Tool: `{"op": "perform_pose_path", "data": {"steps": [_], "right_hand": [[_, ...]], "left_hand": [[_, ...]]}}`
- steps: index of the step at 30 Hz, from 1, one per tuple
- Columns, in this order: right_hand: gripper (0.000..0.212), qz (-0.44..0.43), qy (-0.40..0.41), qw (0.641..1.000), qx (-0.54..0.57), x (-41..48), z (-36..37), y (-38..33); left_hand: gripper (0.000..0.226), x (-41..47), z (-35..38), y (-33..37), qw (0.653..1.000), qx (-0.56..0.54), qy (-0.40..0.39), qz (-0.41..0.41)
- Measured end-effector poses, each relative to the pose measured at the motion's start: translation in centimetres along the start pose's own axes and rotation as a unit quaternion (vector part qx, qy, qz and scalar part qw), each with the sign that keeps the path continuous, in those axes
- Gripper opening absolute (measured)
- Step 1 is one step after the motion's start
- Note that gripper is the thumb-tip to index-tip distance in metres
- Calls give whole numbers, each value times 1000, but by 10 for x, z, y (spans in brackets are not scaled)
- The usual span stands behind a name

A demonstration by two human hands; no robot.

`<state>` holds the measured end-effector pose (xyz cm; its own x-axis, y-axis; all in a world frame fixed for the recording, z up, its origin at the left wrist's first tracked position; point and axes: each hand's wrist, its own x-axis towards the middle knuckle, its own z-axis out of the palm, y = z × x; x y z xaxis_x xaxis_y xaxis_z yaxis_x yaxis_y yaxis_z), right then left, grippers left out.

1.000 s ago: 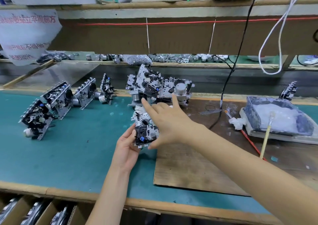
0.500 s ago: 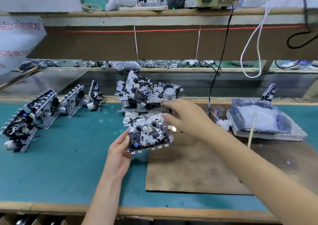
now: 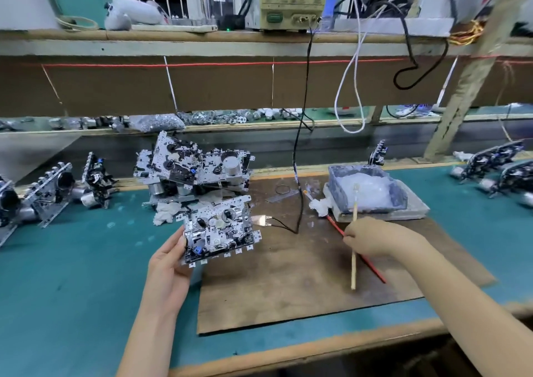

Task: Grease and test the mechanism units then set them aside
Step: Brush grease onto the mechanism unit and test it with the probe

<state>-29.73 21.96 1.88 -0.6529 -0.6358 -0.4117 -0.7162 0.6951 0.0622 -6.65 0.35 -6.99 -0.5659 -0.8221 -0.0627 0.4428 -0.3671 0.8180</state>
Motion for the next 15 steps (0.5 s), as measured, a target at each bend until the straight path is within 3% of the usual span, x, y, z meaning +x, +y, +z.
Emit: {"op": "perform_pose_path", "data": {"steps": [5, 8, 10, 12, 15], "right_hand": [[41, -31, 61, 990, 120, -1, -13, 17], [43, -46, 48, 952, 299, 5, -17, 19], [43, -49, 70, 931, 356, 9, -15, 19], [42, -54, 153, 922, 352, 14, -12, 20], [27, -32, 268, 928, 258, 19, -10, 17]], "left_hand": [[53, -1, 0, -1, 1000, 10, -4, -3], [52, -2, 0, 0, 1000, 14, 1, -5], [53, -2, 0, 1, 1000, 14, 1, -7], [54, -2, 0, 1, 1000, 16, -2, -11], [54, -2, 1, 1, 1000, 12, -3, -17]]}}
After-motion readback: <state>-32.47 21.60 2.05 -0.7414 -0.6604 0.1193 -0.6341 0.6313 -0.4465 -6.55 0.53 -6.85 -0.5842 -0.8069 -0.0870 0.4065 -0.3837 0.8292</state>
